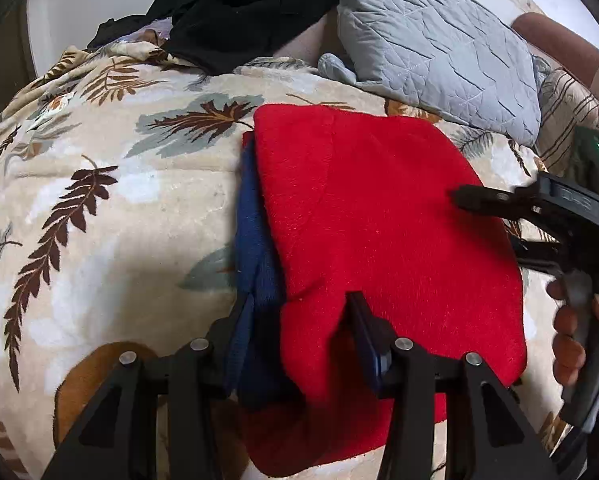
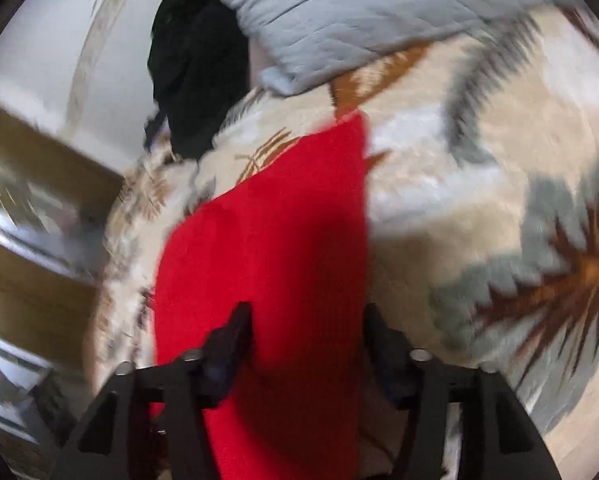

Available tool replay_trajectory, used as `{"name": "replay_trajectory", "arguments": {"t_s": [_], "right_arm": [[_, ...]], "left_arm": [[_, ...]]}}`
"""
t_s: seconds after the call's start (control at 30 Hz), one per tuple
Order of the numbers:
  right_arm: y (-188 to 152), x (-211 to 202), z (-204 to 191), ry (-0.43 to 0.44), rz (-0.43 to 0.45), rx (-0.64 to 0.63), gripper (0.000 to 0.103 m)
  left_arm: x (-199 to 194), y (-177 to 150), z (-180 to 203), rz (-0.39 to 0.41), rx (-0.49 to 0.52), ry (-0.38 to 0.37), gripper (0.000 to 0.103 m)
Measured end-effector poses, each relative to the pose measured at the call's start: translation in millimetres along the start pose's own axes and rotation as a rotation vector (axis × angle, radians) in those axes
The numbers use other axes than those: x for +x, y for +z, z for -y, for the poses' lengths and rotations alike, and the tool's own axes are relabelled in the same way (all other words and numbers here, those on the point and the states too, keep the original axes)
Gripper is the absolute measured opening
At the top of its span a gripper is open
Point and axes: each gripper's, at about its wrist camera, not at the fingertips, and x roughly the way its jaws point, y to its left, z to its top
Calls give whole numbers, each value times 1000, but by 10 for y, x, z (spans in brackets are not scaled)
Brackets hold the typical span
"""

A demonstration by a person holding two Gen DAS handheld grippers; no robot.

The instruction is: Fold small clothes

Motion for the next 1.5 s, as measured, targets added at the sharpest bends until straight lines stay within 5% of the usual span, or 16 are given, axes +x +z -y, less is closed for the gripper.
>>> {"name": "replay_trajectory", "arguments": {"t_s": [0.23,0.27,0.3,0.4,0.5,0.63,0.7,0.73,0.77,0.8,1.07,1.23,1.3,1.33,1.4,1.5], "right_arm": [[-372,-158,16,75,-32,-22,78],[-419,-69,-41,70,-74,-68,75],[-462,-24,-113,39,-93,-126,55],[-491,-96,-318,-49,-42,-225,50],[-441,-73,-209,-33,-61,-171,60],[-370,-240,-95,36,44,-118,71],[-291,-130,-14,55,44,-83,75],[-258,-20,8,57,-7,-67,75],[-239,96,-2,63,-73,-64,56],[-224,141,-121,26,-90,-123,50],[-2,-711,-715,-62,52,-405,42],[155,-1073,-158,-74,106,-291,46],[160,-1025,173,-114,116,-214,64],[140,-937,397,-182,92,-158,71],[47,-913,685,-248,78,-78,71],[-97,-1189,677,-210,165,-98,71]], "left_arm": [[3,-6,-1,0,-9,-2,51],[4,3,-6,-6,-10,-2,51],[-17,12,-15,-12,-11,-7,51],[-242,126,-173,33,-94,-94,52],[-371,246,-418,117,-204,-212,83],[191,281,-572,-62,-257,-234,83],[338,250,-503,-75,-224,-207,74],[320,260,-442,-63,-191,-243,36],[306,287,-426,-81,-208,-271,34],[248,337,-403,-72,-212,-244,32],[-311,551,201,104,-121,-301,28],[107,576,734,-13,-75,-289,45],[520,476,872,-161,-36,-174,51],[641,399,879,-194,-43,-185,63],[548,340,825,-139,-83,-192,63],[320,369,821,-91,-75,-176,63]]}}
